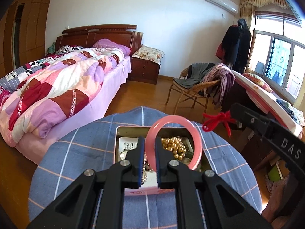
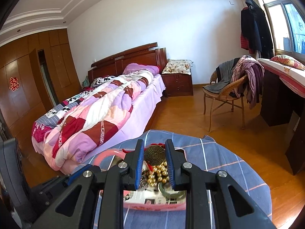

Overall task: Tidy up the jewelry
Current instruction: 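Carry the coin charm and pink bangle over the pink tin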

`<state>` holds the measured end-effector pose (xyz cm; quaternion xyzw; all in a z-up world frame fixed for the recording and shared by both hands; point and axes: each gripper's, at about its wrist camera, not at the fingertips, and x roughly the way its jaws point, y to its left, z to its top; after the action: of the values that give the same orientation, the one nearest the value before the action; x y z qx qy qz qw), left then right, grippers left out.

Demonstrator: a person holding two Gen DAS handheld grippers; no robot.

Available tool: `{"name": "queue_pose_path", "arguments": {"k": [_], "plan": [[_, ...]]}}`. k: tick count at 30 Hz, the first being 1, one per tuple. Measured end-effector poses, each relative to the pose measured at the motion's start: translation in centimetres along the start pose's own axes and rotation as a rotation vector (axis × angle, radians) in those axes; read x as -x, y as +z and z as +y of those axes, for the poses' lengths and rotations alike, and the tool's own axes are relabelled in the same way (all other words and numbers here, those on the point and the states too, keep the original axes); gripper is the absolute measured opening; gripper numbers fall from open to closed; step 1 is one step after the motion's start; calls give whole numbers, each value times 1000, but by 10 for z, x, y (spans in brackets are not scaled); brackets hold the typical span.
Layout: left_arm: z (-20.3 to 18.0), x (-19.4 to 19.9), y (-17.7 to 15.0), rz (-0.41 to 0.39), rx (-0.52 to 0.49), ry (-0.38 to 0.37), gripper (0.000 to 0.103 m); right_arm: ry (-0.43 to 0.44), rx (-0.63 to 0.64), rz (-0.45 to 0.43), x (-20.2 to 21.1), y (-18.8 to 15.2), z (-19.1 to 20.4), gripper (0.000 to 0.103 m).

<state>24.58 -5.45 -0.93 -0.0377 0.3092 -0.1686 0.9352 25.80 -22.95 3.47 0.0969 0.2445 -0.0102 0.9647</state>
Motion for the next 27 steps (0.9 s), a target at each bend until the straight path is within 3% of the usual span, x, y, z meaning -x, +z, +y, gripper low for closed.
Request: {"name": "queue_pose_path", "arguments": {"k": [16,27], "plan": [[3,-69,1,120,43,9,11,-63,-17,103,-76,-13,-18,23],[-1,-94,-7,172,25,36,11,-90,-31,235,-122,-37,-26,23]]}}
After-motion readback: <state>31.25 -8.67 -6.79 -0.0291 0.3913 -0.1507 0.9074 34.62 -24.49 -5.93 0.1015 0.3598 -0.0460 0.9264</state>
